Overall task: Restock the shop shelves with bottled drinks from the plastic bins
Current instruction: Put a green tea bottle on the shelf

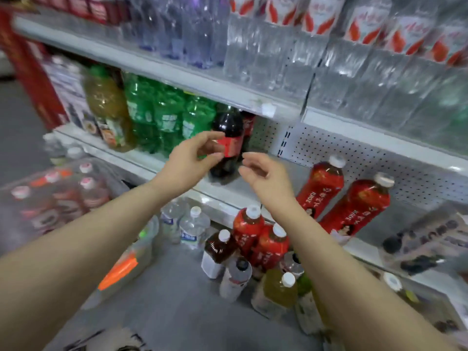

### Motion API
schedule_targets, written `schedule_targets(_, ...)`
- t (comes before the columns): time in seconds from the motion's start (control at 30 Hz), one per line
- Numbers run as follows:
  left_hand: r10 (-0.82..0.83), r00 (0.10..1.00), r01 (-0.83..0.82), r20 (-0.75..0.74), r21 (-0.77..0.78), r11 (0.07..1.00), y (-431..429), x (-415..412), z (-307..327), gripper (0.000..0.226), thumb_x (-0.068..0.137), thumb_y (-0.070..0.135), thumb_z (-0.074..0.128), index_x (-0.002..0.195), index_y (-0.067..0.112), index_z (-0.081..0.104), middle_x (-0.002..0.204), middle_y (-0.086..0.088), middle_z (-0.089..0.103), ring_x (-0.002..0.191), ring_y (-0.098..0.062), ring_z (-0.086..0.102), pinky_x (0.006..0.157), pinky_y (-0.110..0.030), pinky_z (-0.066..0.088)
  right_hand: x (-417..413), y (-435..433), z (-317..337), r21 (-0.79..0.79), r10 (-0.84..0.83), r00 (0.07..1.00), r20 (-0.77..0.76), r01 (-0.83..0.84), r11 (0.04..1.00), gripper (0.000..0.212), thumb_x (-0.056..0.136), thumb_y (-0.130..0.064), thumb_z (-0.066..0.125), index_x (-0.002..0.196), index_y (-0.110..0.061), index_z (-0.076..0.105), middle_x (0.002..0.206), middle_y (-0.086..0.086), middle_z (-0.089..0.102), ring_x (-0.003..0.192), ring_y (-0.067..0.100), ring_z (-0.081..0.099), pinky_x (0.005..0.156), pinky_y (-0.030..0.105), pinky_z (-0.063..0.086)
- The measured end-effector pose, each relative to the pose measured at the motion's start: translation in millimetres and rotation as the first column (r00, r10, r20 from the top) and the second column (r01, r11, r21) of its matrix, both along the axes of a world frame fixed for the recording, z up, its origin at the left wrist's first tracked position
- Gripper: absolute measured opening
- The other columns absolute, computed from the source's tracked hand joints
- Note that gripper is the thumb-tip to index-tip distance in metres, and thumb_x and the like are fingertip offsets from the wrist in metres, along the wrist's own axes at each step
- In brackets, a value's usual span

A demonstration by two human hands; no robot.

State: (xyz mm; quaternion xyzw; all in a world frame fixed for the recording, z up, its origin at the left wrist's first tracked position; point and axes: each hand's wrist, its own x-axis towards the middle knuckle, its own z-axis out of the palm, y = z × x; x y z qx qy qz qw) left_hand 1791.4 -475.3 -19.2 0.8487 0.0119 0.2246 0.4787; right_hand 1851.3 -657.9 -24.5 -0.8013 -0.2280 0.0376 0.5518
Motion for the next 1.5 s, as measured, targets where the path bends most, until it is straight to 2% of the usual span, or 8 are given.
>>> schedule_targets(0.1, 0.083, 0.997, -0.083, -0.006, -0.034, 0.996, 43, -23, -15, 0.035, 0.096, 0.009, 0.060, 0.129, 0.020, 0.059, 0.106, 0.003, 0.070, 0.102, -0.008, 0.065, 0.093, -0.020, 0.049, -11, 48, -18, 0.039, 0.091, 0.995, -0.042, -0.089, 0.995, 0.029, 0.092, -0.007, 0.069, 0.120, -0.015, 0.068, 0.113, 0.000, 0.070, 0.100, 0.008, 0.064, 0.093, 0.020, 0.051)
schedule_targets(0.33, 0.265, 0.955, -0.283, -0.131, -0.147, 0.948, 131, -82, -65, 0.033, 0.099, 0.004, 0.052, 0.127, 0.019, 0.058, 0.110, 0.000, 0.069, 0.108, -0.014, 0.063, 0.100, -0.035, 0.049, -43, 138, -69, 0.002, 0.262, 0.953, -0.150, -0.264, 0.964, 0.030, 0.090, -0.009, 0.072, 0.115, -0.025, 0.069, 0.113, -0.001, 0.071, 0.101, 0.011, 0.067, 0.098, 0.032, 0.053)
schedule_targets(0.6, 0.372, 0.879, -0.417, -0.298, -0.105, 0.903, 187, -126, -129, 0.036, 0.098, 0.005, 0.054, 0.132, 0.015, 0.058, 0.110, 0.001, 0.067, 0.099, -0.003, 0.062, 0.077, -0.002, 0.043, -68, 204, -116, -0.105, 0.340, 0.891, -0.300, -0.385, 0.917, 0.035, 0.089, -0.012, 0.073, 0.121, -0.025, 0.066, 0.120, 0.002, 0.067, 0.107, 0.012, 0.065, 0.099, 0.028, 0.050)
schedule_targets(0.83, 0.389, 0.829, -0.465, -0.402, -0.107, 0.879, 215, -139, -177, 0.034, 0.096, 0.010, 0.059, 0.128, 0.021, 0.059, 0.112, 0.005, 0.068, 0.102, -0.008, 0.063, 0.094, -0.025, 0.049, -76, 238, -148, -0.407, 0.335, 0.899, -0.283, -0.429, 0.807, 0.044, 0.096, -0.016, 0.065, 0.139, -0.019, 0.056, 0.134, 0.007, 0.061, 0.122, 0.021, 0.060, 0.104, 0.034, 0.047)
schedule_targets(0.97, 0.294, 0.814, -0.376, -0.500, -0.069, 0.924, 215, -137, -198, 0.035, 0.094, 0.004, 0.059, 0.128, 0.014, 0.060, 0.113, 0.000, 0.068, 0.101, -0.009, 0.060, 0.090, -0.009, 0.046, -80, 248, -157, -0.727, 0.431, 0.880, -0.197, -0.426, 0.538, 0.046, 0.100, -0.016, 0.055, 0.145, -0.021, 0.048, 0.140, 0.011, 0.059, 0.128, 0.029, 0.056, 0.103, 0.036, 0.044)
schedule_targets(1.13, 0.168, 0.733, -0.183, -0.659, 0.046, 0.982, 207, -123, -232, 0.041, 0.093, 0.012, 0.063, 0.133, 0.019, 0.058, 0.124, -0.003, 0.066, 0.113, -0.015, 0.061, 0.096, -0.020, 0.042, -86, 260, -167, -0.906, 0.530, 0.821, -0.212, -0.368, 0.207, 0.054, 0.096, -0.002, 0.046, 0.147, -0.019, 0.044, 0.130, 0.020, 0.061, 0.121, 0.038, 0.058, 0.096, 0.041, 0.048)
schedule_targets(1.33, 0.031, 0.632, -0.001, -0.774, 0.039, 0.999, 195, -114, -258, 0.063, 0.086, 0.007, 0.067, 0.144, 0.018, 0.047, 0.136, -0.008, 0.059, 0.121, -0.023, 0.057, 0.103, -0.035, 0.046, -85, 264, -170, -0.934, 0.536, 0.814, -0.221, -0.334, 0.123, 0.050, 0.099, 0.000, 0.043, 0.147, -0.015, 0.045, 0.135, 0.018, 0.058, 0.126, 0.036, 0.053, 0.099, 0.040, 0.046)
schedule_targets(1.5, -0.008, 0.606, 0.080, -0.795, 0.051, 0.995, 192, -118, -265, 0.084, 0.075, 0.011, 0.079, 0.148, 0.020, 0.038, 0.139, -0.003, 0.056, 0.123, -0.023, 0.054, 0.102, -0.032, 0.044, -85, 264, -174, -0.931, 0.549, 0.819, -0.165, -0.313, 0.187, 0.039, 0.101, -0.003, 0.048, 0.137, -0.015, 0.057, 0.130, 0.017, 0.060, 0.122, 0.035, 0.055, 0.101, 0.039, 0.046)
